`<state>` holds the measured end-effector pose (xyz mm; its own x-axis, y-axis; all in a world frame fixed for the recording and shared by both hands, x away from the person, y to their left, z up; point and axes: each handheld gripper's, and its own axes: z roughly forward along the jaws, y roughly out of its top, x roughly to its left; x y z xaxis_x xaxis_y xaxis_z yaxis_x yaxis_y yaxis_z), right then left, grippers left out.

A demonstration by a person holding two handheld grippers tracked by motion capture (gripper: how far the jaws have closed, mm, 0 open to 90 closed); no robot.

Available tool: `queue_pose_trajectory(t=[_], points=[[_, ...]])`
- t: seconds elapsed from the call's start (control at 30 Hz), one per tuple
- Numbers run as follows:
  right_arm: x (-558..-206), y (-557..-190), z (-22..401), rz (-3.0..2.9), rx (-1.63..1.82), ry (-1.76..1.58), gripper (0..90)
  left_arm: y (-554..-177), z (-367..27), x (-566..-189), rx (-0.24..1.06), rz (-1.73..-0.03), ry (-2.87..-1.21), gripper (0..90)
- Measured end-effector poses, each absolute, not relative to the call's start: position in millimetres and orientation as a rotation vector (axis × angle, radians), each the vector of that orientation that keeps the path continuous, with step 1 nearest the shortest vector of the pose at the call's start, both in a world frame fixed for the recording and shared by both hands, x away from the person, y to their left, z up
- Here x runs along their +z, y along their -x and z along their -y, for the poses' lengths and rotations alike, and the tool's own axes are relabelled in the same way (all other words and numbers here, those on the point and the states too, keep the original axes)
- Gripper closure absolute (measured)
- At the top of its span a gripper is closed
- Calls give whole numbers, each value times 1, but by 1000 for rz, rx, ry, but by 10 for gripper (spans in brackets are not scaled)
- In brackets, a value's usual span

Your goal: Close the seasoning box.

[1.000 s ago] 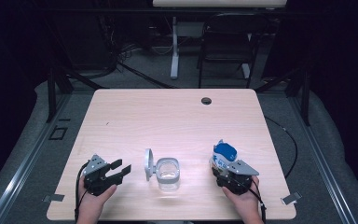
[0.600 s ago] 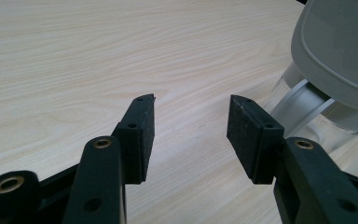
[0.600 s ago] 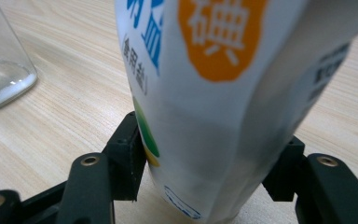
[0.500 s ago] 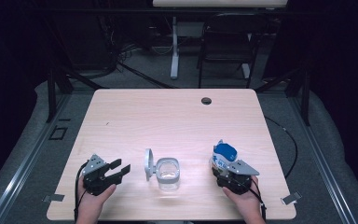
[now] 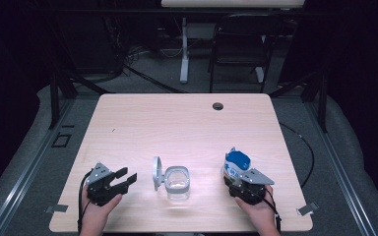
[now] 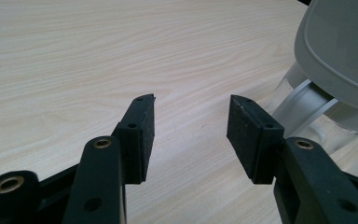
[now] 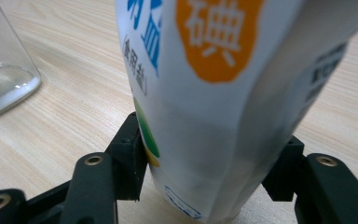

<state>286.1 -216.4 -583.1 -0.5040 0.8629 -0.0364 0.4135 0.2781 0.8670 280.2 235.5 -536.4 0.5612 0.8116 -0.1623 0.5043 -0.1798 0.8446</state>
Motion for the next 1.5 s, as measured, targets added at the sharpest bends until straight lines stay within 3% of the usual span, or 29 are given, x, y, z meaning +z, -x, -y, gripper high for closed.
queue_pose_trajectory(t=[0.7, 1.5], points=[[-578, -284, 214, -2045, 1136, -1041, 434, -278, -235, -537, 403, -1081, -1830, 519], [-550, -285, 202, -2021, 1051, -872, 433, -271, -236, -548, 438, -1082, -1824, 498]])
